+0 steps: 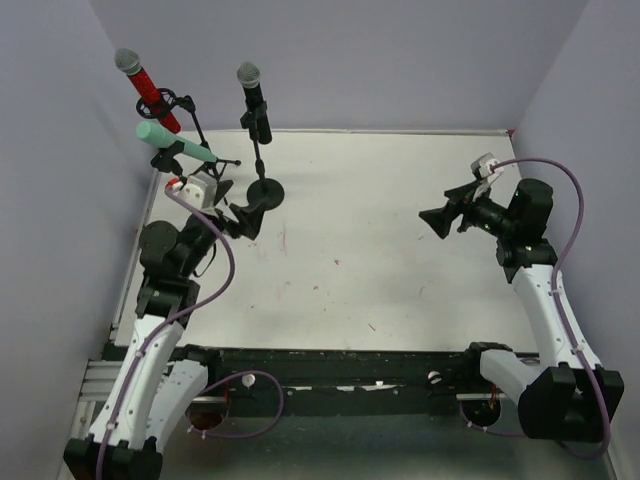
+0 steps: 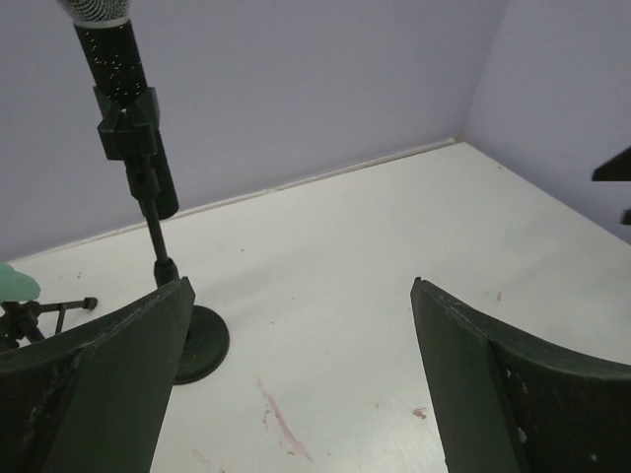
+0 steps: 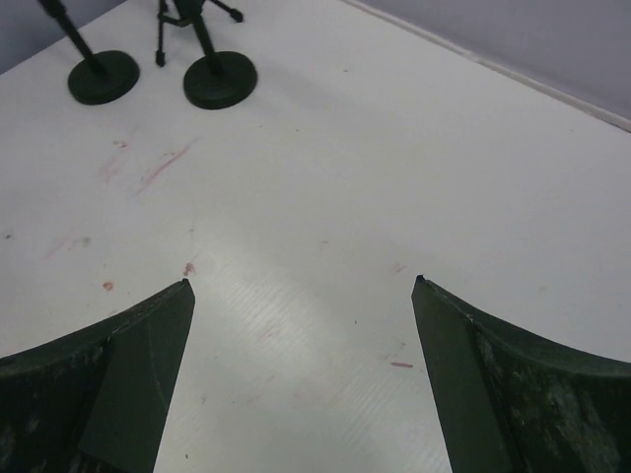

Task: Attach the microphones to the stand

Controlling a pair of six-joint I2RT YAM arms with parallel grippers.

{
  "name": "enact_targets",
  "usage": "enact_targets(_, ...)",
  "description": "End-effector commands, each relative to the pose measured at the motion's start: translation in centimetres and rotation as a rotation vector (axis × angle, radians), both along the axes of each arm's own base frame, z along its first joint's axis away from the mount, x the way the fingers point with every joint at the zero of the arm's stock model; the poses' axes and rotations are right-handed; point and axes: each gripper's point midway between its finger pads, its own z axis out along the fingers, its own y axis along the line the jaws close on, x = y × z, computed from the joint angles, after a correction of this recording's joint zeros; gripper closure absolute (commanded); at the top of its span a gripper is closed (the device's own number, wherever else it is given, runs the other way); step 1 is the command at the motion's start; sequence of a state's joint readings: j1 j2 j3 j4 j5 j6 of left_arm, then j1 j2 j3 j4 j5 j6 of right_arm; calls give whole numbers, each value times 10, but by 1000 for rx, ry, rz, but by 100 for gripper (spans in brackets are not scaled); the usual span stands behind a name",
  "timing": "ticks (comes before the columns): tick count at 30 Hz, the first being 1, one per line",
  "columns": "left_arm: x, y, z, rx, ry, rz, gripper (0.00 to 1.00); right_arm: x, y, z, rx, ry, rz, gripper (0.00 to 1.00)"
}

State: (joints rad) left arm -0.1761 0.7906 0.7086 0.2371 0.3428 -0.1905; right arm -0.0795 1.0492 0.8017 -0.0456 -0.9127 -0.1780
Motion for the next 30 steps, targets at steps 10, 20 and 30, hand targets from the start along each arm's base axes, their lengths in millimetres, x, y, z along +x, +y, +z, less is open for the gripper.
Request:
enact_targets(10,-98,13,-41,32,51,-26,2,3,-77,42,-30,75,-576,0)
enact_targets(20,-108,24,-50,13,-21,35,2,3,-84,3,46,99,-593,0)
enact_targets(30,-103,29,-55,17,-2,70,2,9,-108,0,67,98,-743,0)
